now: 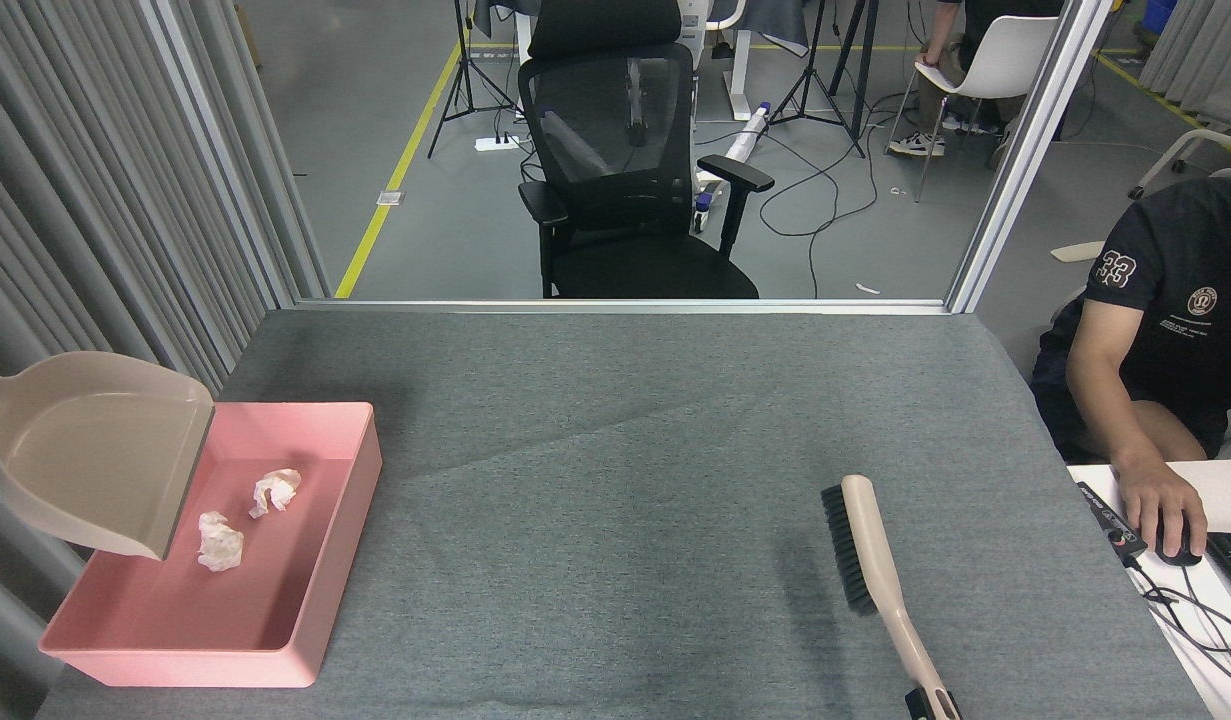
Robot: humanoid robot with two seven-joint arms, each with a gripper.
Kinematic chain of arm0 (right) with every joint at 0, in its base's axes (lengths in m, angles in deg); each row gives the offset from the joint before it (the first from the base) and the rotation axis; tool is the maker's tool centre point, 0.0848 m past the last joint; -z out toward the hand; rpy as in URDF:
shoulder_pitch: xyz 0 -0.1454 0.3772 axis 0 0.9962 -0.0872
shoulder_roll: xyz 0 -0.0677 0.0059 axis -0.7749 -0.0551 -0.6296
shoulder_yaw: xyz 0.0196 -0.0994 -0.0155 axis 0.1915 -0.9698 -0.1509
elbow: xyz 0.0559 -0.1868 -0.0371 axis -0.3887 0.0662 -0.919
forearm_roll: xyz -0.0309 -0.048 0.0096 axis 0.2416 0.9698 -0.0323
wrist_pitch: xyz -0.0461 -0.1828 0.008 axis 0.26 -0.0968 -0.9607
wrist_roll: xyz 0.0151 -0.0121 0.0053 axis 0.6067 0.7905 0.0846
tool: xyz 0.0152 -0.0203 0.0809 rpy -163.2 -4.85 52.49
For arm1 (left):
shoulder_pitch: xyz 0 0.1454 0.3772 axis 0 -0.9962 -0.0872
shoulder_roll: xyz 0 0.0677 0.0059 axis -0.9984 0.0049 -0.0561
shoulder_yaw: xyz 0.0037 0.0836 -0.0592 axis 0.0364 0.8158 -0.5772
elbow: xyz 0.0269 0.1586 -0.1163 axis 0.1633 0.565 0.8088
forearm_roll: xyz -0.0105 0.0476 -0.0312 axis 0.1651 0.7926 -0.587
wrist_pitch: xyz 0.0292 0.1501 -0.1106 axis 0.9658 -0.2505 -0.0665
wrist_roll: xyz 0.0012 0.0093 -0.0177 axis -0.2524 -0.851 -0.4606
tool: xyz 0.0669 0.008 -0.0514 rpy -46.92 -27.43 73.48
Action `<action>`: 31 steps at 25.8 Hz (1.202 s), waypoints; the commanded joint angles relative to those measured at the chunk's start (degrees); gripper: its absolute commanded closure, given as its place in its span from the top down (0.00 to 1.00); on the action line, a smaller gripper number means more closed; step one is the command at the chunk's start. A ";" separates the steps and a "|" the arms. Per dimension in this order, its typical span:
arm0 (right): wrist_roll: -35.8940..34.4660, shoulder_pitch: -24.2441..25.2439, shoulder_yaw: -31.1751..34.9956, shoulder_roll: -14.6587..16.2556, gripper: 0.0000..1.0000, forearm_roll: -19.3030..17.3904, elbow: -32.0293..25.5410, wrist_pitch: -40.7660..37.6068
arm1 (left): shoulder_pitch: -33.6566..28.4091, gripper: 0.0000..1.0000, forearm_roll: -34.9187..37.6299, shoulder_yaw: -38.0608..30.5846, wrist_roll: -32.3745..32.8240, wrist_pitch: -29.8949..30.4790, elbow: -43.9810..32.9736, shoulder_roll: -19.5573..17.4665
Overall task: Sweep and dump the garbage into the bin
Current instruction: 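Bring the emptied dustpan back and lower it onto the table with the left gripper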
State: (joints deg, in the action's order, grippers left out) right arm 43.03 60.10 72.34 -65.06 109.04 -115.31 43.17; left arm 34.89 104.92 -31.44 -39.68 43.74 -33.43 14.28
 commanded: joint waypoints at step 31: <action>0.90 -5.34 -0.52 1.14 0.13 1.13 1.54 4.56 | -14.74 0.27 0.76 7.35 -13.29 4.53 -10.12 43.48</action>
State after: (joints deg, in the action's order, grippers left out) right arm 44.03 54.76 71.92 -63.72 110.16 -113.76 47.42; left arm 19.64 106.18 -24.25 -52.75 46.84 -46.56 57.69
